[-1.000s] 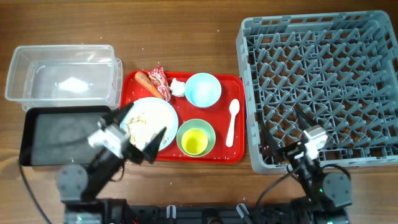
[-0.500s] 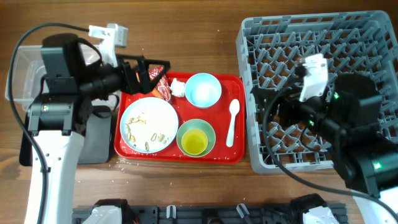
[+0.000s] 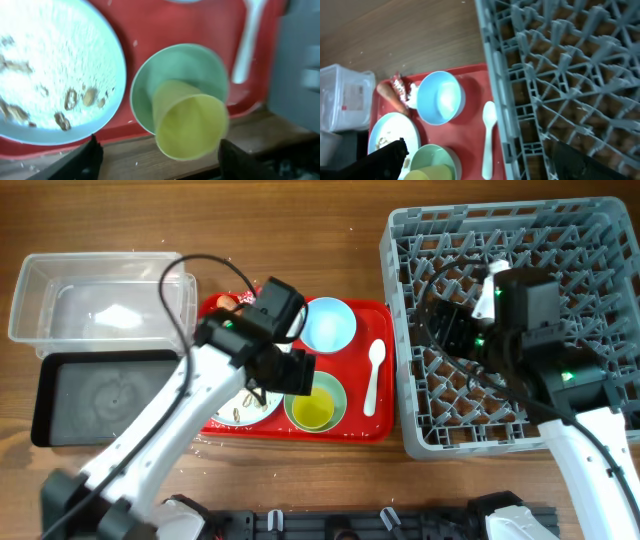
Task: Sort waste into correct bins and load items into the dishwasher rack
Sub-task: 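Grasp the yellow cup with the left gripper and lift it, then hand the yellow cup from the left gripper to the right gripper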
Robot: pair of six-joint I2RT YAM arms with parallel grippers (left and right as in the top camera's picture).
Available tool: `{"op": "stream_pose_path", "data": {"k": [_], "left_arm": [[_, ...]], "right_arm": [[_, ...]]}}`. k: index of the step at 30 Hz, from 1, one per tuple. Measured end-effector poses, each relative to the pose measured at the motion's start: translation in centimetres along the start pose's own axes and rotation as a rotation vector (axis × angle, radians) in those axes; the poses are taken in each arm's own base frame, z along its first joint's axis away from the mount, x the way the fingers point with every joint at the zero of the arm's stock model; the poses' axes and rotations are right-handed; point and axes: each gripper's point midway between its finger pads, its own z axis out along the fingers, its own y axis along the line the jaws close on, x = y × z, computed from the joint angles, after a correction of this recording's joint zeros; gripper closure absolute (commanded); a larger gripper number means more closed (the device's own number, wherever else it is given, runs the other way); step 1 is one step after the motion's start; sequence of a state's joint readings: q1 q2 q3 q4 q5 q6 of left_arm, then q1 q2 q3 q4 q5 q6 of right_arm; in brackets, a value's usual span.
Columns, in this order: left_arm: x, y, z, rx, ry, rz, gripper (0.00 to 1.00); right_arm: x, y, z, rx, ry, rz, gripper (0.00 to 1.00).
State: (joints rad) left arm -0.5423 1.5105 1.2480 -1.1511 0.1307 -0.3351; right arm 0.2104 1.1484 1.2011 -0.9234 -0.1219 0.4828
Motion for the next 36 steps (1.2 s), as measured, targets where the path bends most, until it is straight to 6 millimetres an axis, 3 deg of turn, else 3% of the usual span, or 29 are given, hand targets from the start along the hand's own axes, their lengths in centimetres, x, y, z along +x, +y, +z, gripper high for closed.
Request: {"op": "stream_pose_path", "data": {"k": [3, 7, 10, 11, 15, 18, 19, 23, 24, 26, 31, 36], "left_arm": [[0.9, 0.8, 3.1, -0.045, 0.095, -0.039, 0.42], [0.4, 0.1, 4.4, -0.037, 0.083, -0.022, 0.55], [1.0, -0.7, 5.6, -0.030, 0.078, 0.012, 0.77], [1.3, -0.8, 6.2, -0.028, 0.077, 0.021, 0.95], [1.8, 0.0, 6.9, -0.052, 0.090, 0.013, 0.96], [2.2, 0.7, 5.9, -0.061, 0.128, -0.021, 0.96], [1.5, 0.2, 4.2, -0.022, 0.129, -0.042, 0.96], [-5.4, -2.6, -3.6, 0.271, -0.098, -0.055, 0.96], [-7.0, -2.8, -5.6, 0.358, -0.158, -0.059, 0.96], [-9.7, -2.0, -9.7, 0.572, -0.259, -0.071, 0.96], [-9.8, -2.7, -14.6, 0.997, -0.228, -0.063, 0.96], [-8.3, -4.8, -18.0, 1.253, -0.155, 0.008, 0.96]], "right_arm": [[-0.1, -0.9, -0.1, 0.023, 0.004, 0.029, 0.03], [0.0, -1.0, -0.1, 0.026, 0.006, 0.030, 0.03], [0.0, -1.0, -0.1, 0.027, 0.005, 0.030, 0.03], [0.0, -1.0, -0.1, 0.027, 0.005, 0.030, 0.03], [0.0, -1.0, -0.1, 0.026, 0.005, 0.033, 0.00], [0.0, -1.0, -0.1, 0.026, 0.005, 0.033, 0.00], [0.0, -1.0, -0.1, 0.027, 0.007, 0.033, 0.00], [-0.1, -0.5, -0.1, 0.002, 0.006, 0.028, 0.03], [-0.3, 0.0, -0.1, -0.027, 0.001, 0.013, 0.05], [-1.4, 3.0, -0.4, -0.186, -0.030, -0.065, 0.08], [-2.4, 10.8, -3.6, -0.633, -0.083, -0.287, 0.14], [-1.8, 15.3, -5.5, -0.984, -0.048, -0.447, 0.18]]}}
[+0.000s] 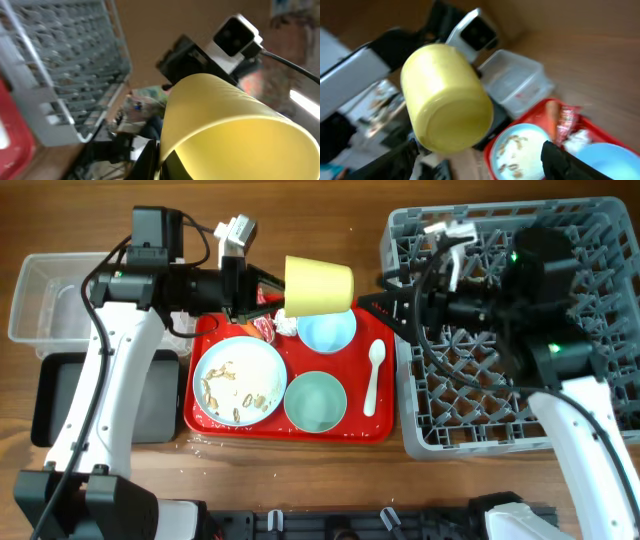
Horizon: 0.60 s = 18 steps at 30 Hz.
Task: Sort waste into correct bins and load items into the dishwasher rack
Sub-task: 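Hand the yellow cup from the left gripper to the right gripper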
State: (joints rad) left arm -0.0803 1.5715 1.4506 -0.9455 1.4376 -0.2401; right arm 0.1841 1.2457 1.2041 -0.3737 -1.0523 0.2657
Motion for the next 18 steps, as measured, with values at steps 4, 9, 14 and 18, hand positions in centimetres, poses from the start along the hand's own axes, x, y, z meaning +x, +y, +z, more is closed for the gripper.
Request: {"op": "stream_pose_path", "data": {"k": [4, 9, 14, 18], "left_arm": [[0.5, -1.0, 0.4, 0.053, 0.030, 0.001, 0.96], [0.7, -1.4, 0.5, 0.080, 0.042, 0.006, 0.96], [1.3, -2.0, 1.5, 0.103, 0.078, 0.034, 0.96], [1.5, -2.0, 1.9, 0.097, 0.089, 0.036, 0.96]], "right_arm": [[0.6, 2.4, 1.5, -0.221, 0.053, -0.055, 0.19], [0.0, 4.3, 1.9, -0.319, 0.051, -0.111, 0.32], [-0.2, 4.9, 2.4, -0.329, 0.051, -0.089, 0.30], [-0.2, 4.9, 2.8, -0.309, 0.048, -0.074, 0.45]]}}
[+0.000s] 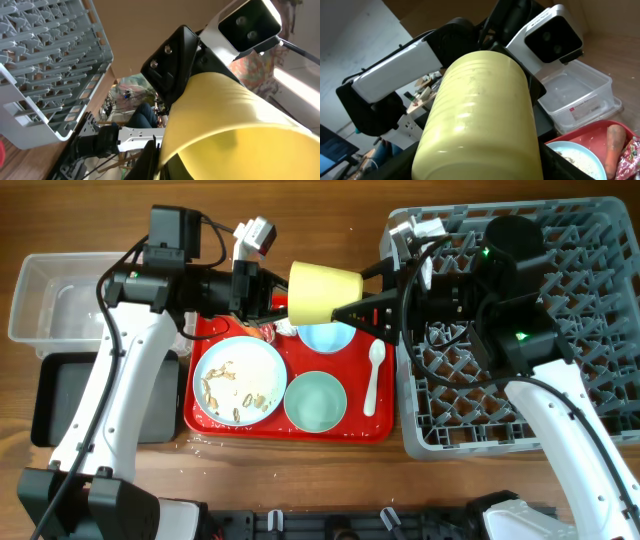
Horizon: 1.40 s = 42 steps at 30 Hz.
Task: Sort waste into correct bins and load items into the dishwasher rack
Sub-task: 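Hand the yellow cup from the left gripper to the right gripper, then place the yellow cup in the dish rack with the right gripper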
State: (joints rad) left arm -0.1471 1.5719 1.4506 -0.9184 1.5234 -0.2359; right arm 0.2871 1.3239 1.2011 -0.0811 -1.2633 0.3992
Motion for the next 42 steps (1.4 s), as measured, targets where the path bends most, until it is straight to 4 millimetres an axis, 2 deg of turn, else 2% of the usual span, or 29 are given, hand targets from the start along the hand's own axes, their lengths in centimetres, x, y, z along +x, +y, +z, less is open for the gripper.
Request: {"op": "stream_pose_path", "data": {"k": [1, 2, 3, 6, 8, 11, 13, 16, 17, 20, 23, 26, 29, 30, 32, 33, 34, 35, 38, 40, 41, 42], "left_arm": [[0.0, 0.0, 0.0, 0.000, 0.000, 0.002, 0.79], [0.0, 0.1, 0.0, -0.004, -0.001, 0.005, 0.21], [-0.1, 0.1, 0.0, -0.006, -0.002, 0.015, 0.00], [-0.1, 0.6, 0.8, -0.037, 0.009, 0.042, 0.00], [-0.4, 1.5, 0.8, -0.091, -0.007, 0.052, 0.00], [-2.0, 4.3, -0.9, -0.250, -0.092, 0.039, 0.00], [-2.9, 6.0, -2.6, -0.347, -0.151, 0.026, 0.00], [-4.0, 7.5, -4.9, -0.443, -0.223, 0.014, 0.00], [-4.2, 7.9, -5.7, -0.470, -0.245, 0.008, 0.00], [-4.5, 8.5, -6.4, -0.511, -0.267, 0.004, 0.00], [-4.6, 9.0, -6.7, -0.543, -0.277, 0.001, 0.00], [-4.7, 9.3, -6.9, -0.562, -0.282, 0.000, 0.00], [-4.7, 9.4, -7.0, -0.570, -0.285, 0.000, 0.00], [-4.7, 9.4, -7.0, -0.571, -0.285, 0.000, 0.00], [-4.7, 9.4, -7.0, -0.571, -0.285, -0.001, 0.00], [-4.7, 9.4, -7.0, -0.571, -0.285, 0.000, 0.00], [-4.7, 9.4, -7.0, -0.571, -0.285, 0.000, 0.06], [-4.7, 9.4, -7.0, -0.571, -0.285, -0.001, 0.07], [-4.7, 9.6, -7.2, -0.585, -0.287, -0.001, 0.12], [-4.8, 10.1, -7.6, -0.647, -0.302, 0.006, 0.12], [-4.8, 10.1, -7.6, -0.654, -0.304, 0.007, 0.12], [-4.7, 10.1, -7.9, -0.742, -0.324, 0.038, 0.12]], "right_arm": [[0.0, 0.0, 0.0, 0.002, -0.001, -0.001, 0.48], [0.0, -0.1, 0.0, 0.005, -0.002, 0.004, 0.48], [0.0, -0.1, 0.0, 0.006, -0.003, 0.003, 0.49], [0.4, 0.2, 0.5, -0.005, 0.013, 0.017, 0.49], [1.4, -1.7, -0.7, 0.089, 0.018, 0.135, 0.49], [2.4, -4.8, -4.2, 0.333, -0.019, 0.256, 0.50], [3.9, -7.7, -8.5, 0.615, -0.055, 0.354, 0.50], [7.5, -9.3, -12.9, 0.918, -0.022, 0.479, 0.51], [9.5, -9.4, -14.3, 1.018, 0.018, 0.540, 0.51], [13.3, -9.4, -16.9, 1.192, 0.116, 0.665, 0.51], [16.2, -9.1, -19.0, 1.329, 0.199, 0.765, 0.51], [17.2, -9.7, -19.9, 1.390, 0.241, 0.801, 0.51], [17.2, -10.6, -20.1, 1.410, 0.245, 0.804, 0.50], [17.2, -11.2, -20.1, 1.412, 0.249, 0.805, 0.44], [17.7, -12.7, -19.6, 1.410, 0.286, 0.818, 0.39], [18.0, -13.2, -19.3, 1.406, 0.301, 0.822, 0.29], [18.9, -14.5, -18.4, 1.394, 0.354, 0.838, 0.23], [19.3, -14.9, -17.9, 1.390, 0.375, 0.851, 0.17], [20.3, -15.5, -16.5, 1.377, 0.418, 0.872, 0.16], [19.7, -15.5, -16.4, 1.379, 0.388, 0.859, 0.18], [19.0, -15.5, -16.3, 1.376, 0.358, 0.835, 0.18], [17.8, -15.4, -16.2, 1.367, 0.313, 0.795, 0.19]]}}
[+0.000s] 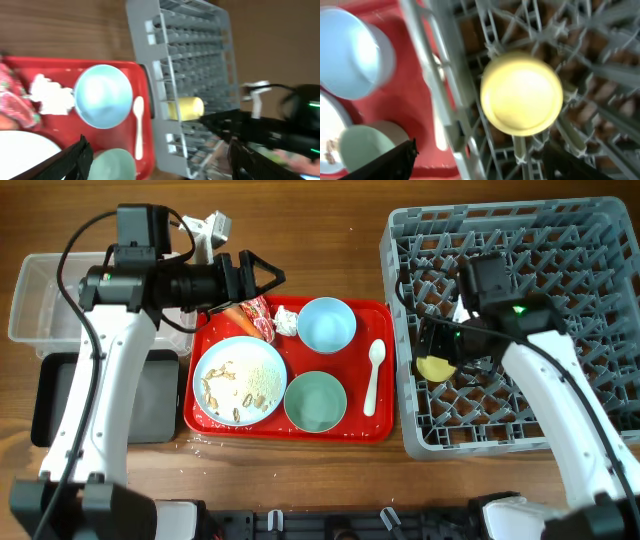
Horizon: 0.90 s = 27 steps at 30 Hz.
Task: Sort waste into correct bins and load items into the dishwasher rack
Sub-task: 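Place the yellow cup in the dish rack with the right gripper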
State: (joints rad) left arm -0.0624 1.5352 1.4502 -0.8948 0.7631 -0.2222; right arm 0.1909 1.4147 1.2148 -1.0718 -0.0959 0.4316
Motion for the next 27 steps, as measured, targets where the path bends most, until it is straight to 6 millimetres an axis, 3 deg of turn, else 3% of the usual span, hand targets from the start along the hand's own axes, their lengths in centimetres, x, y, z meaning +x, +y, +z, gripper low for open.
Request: {"op": "stream_pose_path", "data": {"k": [2, 4, 6, 8, 11, 13, 17, 20, 22, 25, 27], "left_arm": [[0.7, -0.7, -0.3, -0.094, -0.023, 0.058, 0.13], [2.4, -0.7, 0.0, -0.236, -0.008, 0.111, 0.13], [3.8, 0.2, 1.7, -0.365, 0.026, 0.138, 0.22], [5.1, 1.6, 4.4, -0.440, 0.080, 0.136, 0.28], [7.4, 3.8, 9.3, -0.517, 0.194, 0.142, 0.34], [8.9, 4.8, 11.3, -0.564, 0.250, 0.147, 0.36], [8.7, 5.9, 11.2, -0.612, 0.242, 0.129, 0.35], [7.5, 6.9, 9.1, -0.634, 0.205, 0.082, 0.37], [6.8, 7.2, 6.4, -0.652, 0.170, 0.044, 0.33], [4.7, 6.2, 2.0, -0.633, 0.039, 0.021, 0.31], [4.5, 5.0, 0.2, -0.607, -0.001, 0.033, 0.31]], "right_arm": [[-2.0, 2.0, -3.2, -0.112, -0.159, -0.053, 0.20], [-3.9, 4.5, -8.2, -0.257, -0.354, -0.120, 0.20], [-4.4, 6.0, -11.6, -0.351, -0.468, -0.157, 0.20], [-4.0, 6.5, -13.0, -0.393, -0.491, -0.164, 0.21], [-3.2, 6.5, -12.4, -0.402, -0.445, -0.157, 0.27], [-2.4, 6.2, -11.8, -0.396, -0.396, -0.144, 0.29], [-1.5, 6.4, -10.0, -0.383, -0.304, -0.142, 0.31], [-0.6, 7.9, -7.4, -0.374, -0.213, -0.180, 0.32], [-0.4, 9.5, -5.7, -0.377, -0.172, -0.219, 0.35], [0.4, 10.5, -3.9, -0.354, -0.119, -0.231, 0.35], [0.3, 10.3, -3.8, -0.340, -0.127, -0.219, 0.36]]}}
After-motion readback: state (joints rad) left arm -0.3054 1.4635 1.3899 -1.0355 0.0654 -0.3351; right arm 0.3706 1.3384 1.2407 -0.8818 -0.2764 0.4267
